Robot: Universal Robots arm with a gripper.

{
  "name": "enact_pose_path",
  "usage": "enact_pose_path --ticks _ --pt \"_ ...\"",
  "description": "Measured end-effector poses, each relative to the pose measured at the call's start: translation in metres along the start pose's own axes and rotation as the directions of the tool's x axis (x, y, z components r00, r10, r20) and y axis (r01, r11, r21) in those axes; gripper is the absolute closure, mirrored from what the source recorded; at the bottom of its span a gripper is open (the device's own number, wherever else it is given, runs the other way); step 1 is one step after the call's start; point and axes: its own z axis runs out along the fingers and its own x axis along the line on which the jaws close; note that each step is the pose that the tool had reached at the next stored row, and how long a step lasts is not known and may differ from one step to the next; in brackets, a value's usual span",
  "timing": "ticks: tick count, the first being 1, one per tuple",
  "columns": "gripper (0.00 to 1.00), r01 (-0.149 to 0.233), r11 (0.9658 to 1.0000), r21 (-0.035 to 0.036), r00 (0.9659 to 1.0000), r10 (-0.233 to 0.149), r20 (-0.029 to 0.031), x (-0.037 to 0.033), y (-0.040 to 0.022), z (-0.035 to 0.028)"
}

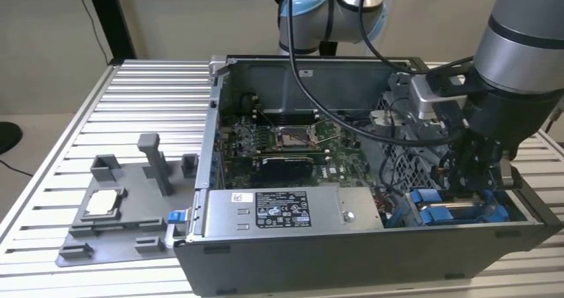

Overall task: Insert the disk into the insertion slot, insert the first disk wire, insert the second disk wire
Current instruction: 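Insert the second disk wire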

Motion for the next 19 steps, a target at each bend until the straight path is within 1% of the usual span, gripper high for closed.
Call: enact_pose_path --ticks 4,16,18,19 --pt "1.00 0.001 1.0000 0.0017 1.0000 -0.001 0.0007 0.0000 0.0001 0.0008" --pt "1.00 0.004 1.0000 0.0020 1.0000 -0.004 0.0011 0.0002 0.0009 0.0045" --pt "1.00 0.004 1.0000 0.0000 1.0000 -0.004 0.0030 0.0001 0.0005 0.0025" --pt "1.00 0.004 1.0000 -0.0027 1.0000 -0.004 0.0023 0.0000 0.0001 0.0003"
